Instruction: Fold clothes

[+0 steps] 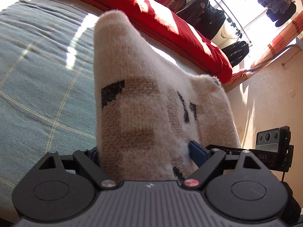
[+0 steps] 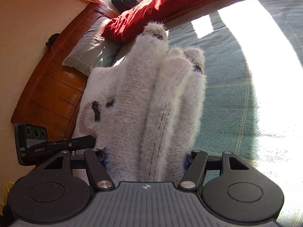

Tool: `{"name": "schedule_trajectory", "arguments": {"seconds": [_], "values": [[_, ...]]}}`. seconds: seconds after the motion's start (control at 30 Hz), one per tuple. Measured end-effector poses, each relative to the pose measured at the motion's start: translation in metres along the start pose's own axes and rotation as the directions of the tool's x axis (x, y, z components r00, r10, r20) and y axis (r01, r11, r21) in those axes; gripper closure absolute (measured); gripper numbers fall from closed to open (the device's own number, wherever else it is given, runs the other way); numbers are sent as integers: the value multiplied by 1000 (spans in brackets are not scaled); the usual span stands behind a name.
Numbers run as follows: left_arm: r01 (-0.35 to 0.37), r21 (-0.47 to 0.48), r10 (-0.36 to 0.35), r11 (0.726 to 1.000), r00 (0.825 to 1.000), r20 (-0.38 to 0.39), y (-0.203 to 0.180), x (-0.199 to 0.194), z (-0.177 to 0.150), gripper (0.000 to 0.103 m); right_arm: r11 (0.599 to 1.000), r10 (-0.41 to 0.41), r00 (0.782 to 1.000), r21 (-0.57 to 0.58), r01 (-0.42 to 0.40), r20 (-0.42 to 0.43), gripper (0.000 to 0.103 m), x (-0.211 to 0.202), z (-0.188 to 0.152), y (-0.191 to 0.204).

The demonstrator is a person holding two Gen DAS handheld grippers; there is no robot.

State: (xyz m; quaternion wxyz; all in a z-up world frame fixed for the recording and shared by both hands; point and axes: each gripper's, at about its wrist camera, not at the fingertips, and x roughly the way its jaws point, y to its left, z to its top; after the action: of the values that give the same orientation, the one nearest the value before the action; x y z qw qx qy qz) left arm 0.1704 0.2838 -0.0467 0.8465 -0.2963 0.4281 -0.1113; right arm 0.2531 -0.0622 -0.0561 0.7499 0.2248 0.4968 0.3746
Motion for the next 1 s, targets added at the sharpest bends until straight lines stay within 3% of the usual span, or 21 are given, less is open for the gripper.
{"name": "schedule_trajectory", "arguments": {"seconds": [0.27,0.47,0.6,1.0], "values": [[-62,-116,72,991,994,81,81,-53,16,17,998,64,996,-20,-65,-54,35,93,1,53],[-92,-188,118,978,985,130,133,-67,36,19,997,70,996,-7,-71,-47,35,159,0,79],[-86,-232,125,969,979,160,161,-68,51,19,998,59,997,3,-59,-40,35,195,1,88],[-96,-296,145,950,978,147,232,-41,81,19,992,13,1000,126,-13,5,35,266,-10,75]]}}
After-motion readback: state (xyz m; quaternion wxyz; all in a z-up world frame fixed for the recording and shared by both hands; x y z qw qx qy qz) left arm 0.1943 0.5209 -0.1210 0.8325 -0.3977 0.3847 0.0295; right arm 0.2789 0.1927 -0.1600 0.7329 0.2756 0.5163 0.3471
